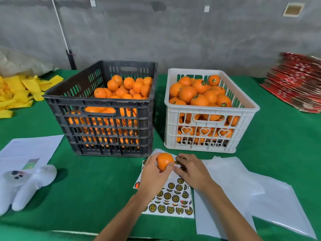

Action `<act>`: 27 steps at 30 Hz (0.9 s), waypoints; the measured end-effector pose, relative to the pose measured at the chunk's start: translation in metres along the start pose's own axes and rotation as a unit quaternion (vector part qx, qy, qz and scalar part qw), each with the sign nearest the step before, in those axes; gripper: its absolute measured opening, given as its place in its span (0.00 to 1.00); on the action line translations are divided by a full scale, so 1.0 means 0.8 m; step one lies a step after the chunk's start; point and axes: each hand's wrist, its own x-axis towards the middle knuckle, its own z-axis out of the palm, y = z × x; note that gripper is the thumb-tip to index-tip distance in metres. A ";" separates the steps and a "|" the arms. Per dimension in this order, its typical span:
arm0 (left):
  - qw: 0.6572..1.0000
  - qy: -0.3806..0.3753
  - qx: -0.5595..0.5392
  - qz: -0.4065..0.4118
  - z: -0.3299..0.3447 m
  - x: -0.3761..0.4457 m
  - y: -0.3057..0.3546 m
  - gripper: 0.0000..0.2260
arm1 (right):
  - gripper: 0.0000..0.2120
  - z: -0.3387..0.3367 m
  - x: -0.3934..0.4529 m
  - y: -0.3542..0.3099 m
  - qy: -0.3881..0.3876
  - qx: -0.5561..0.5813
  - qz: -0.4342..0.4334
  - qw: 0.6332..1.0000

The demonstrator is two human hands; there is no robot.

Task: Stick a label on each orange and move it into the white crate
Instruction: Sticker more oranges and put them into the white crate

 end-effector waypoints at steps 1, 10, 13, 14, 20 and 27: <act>1.000 0.001 0.012 0.003 0.000 0.000 0.000 0.24 | 0.27 0.002 0.003 0.001 0.006 -0.004 -0.002 1.000; 0.998 0.010 0.058 0.030 0.002 -0.005 -0.009 0.29 | 0.08 0.021 0.011 0.010 0.118 0.124 0.003 0.985; 0.998 0.017 0.060 0.026 0.001 -0.006 -0.009 0.26 | 0.05 0.023 0.017 0.012 0.126 0.194 0.045 0.972; 0.997 0.019 0.063 0.025 0.001 -0.006 -0.008 0.26 | 0.05 0.024 0.019 0.011 0.124 0.207 0.066 0.968; 1.000 0.006 0.004 0.028 -0.003 -0.006 0.001 0.27 | 0.05 0.000 0.013 -0.016 0.233 0.316 0.069 0.917; 0.994 0.017 -0.029 0.105 -0.030 0.000 0.034 0.28 | 0.07 -0.038 0.001 -0.065 0.189 0.422 -0.010 0.886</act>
